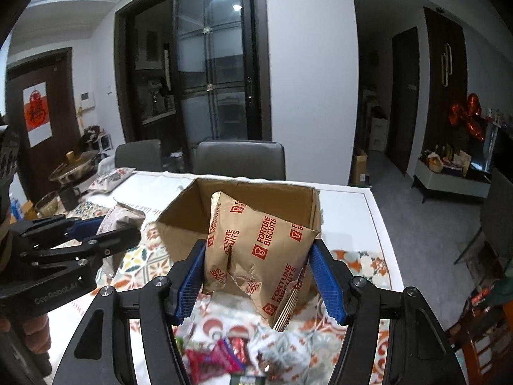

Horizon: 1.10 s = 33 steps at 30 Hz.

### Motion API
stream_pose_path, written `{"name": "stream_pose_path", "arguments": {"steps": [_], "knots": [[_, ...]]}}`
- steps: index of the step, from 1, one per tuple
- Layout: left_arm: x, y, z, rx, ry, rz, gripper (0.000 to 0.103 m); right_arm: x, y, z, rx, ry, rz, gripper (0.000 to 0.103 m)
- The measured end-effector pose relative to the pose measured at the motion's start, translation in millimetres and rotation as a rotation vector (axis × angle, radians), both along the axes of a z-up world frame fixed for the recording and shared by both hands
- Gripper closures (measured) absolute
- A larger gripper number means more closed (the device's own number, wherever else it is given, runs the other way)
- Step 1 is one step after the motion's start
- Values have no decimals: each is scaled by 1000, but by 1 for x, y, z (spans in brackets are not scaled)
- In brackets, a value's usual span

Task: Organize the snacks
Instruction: 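Carry both packets over the cardboard box and open both tools to drop them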

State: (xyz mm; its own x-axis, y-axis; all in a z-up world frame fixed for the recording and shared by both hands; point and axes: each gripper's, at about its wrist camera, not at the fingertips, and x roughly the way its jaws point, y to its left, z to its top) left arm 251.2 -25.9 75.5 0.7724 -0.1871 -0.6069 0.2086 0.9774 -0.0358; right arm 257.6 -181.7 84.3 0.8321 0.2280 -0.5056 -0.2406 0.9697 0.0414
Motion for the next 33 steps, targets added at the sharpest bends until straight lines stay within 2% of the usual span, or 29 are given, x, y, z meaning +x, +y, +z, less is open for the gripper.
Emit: {"name": "stream_pose_path", "arguments": {"steps": [6,13,17,21,22,24,25,26,29,33], "knots": [[42,-1,0,14,43,0,71,48,0,2,4,57,11,38],[92,1,-12,0,140,-3,71,92,2,-10,-19,122,25,38],[111,1,-22,-19,195,-5,70,115,4,-19,-22,166,31,38],[126,1,-26,-15,210,-5,70,128,4,-26,-18,189,27,38],[130,-1,-27,-7,208,-5,66,130,5,-28,-19,192,24,38],[133,-2,-27,9,196,1,52,134,5,-30,-15,196,24,37],[133,-1,-27,17,187,8,40,137,4,-31,-15,202,26,30],[131,-1,-26,30,176,16,37,138,4,-33,-20,207,24,24],[119,0,-24,79,134,54,36,136,2,-35,-42,201,-2,20],[95,2,-16,90,79,77,34,128,-3,-38,-61,196,-22,20]]}}
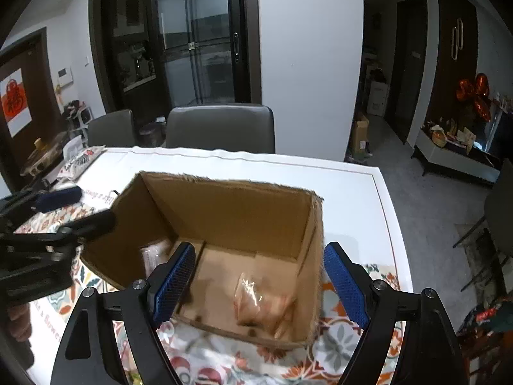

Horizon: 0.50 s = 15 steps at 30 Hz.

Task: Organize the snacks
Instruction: 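Carry both packets over the cardboard box and open both tools to drop them, then grasp the haw-flake stick with the left tool while the right tool grasps the green cracker packet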

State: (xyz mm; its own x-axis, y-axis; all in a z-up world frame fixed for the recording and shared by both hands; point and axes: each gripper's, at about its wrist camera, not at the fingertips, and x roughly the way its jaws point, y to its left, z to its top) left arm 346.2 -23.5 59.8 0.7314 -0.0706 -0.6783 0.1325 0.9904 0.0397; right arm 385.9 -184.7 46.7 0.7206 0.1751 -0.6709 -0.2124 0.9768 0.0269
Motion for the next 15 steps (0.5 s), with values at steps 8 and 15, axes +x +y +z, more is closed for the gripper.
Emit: {"name": "stream_pose_path", "arguments": {"steps": [8,15], "knots": [[-58,0,14,-26,-107,2,33,-50,-4,9,24,-56,18,20],[-105,-1,14,-48,-146,-16,33,-100,-6,20,46,-121,23,20]]}}
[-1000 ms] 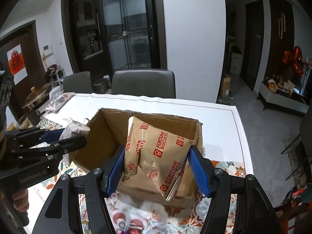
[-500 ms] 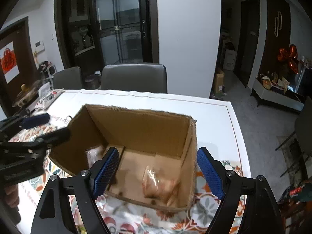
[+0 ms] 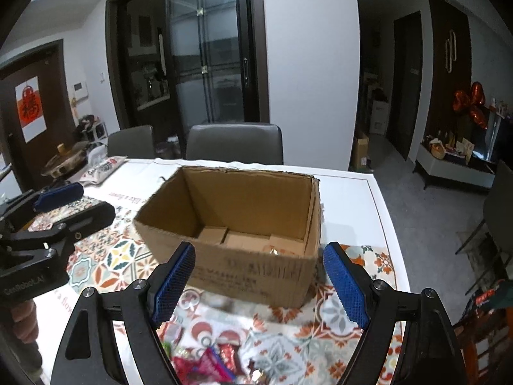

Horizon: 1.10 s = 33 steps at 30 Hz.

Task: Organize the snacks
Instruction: 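Grasp the haw-flake stick with the left tool while the right tool grasps the green cracker packet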

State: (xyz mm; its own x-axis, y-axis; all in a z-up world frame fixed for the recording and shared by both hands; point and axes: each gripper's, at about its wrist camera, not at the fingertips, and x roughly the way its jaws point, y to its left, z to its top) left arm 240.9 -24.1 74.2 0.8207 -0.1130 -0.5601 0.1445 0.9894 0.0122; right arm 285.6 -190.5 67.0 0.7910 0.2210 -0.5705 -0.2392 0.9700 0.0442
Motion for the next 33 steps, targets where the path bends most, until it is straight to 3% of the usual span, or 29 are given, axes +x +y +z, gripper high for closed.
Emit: {"name": "stream_pose_path", "arguments": {"steps": [9,15,27,33], "knots": [[-49,-5,-19,4,25,-32,33,-56,1,-7,-3,-31,13,20],[-73,-8,-43,-21,98,-65,33,-88,0,-26,-40,-16,19,20],[-92,-17,-110,-70,294,-106,34,-115,-2,-87,-34,138,12,20],[-88,-22,-138,-103,395,-126,43,-116,-6,-118,-7,221,-9,21]]}}
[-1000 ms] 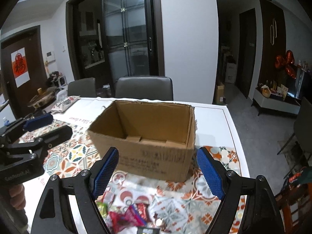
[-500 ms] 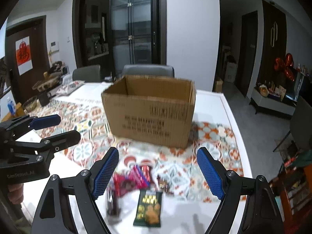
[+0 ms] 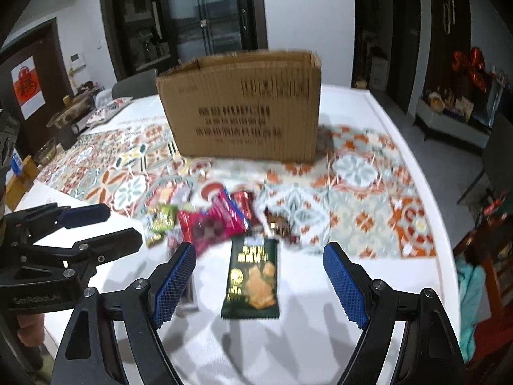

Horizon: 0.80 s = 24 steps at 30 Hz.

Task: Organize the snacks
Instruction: 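Grasp the haw-flake stick with the left tool while the right tool grasps the green cracker packet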

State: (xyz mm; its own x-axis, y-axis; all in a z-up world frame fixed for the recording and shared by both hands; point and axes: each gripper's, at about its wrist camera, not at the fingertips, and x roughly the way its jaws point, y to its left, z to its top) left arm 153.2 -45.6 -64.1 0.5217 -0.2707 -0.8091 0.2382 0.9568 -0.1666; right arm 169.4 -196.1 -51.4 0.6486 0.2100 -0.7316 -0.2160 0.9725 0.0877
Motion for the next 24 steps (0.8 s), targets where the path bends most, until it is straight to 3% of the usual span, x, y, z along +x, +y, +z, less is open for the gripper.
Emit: {"name": "stream_pose_path", "arguments": {"steps": [13,24], "knots": [[20,-10,-46,-10,139,3,59,11,0,-40,19,107,-7,29],[26,-16,-55,42,133,-6,69,22,7,-51,-1,128,-3,34]]}}
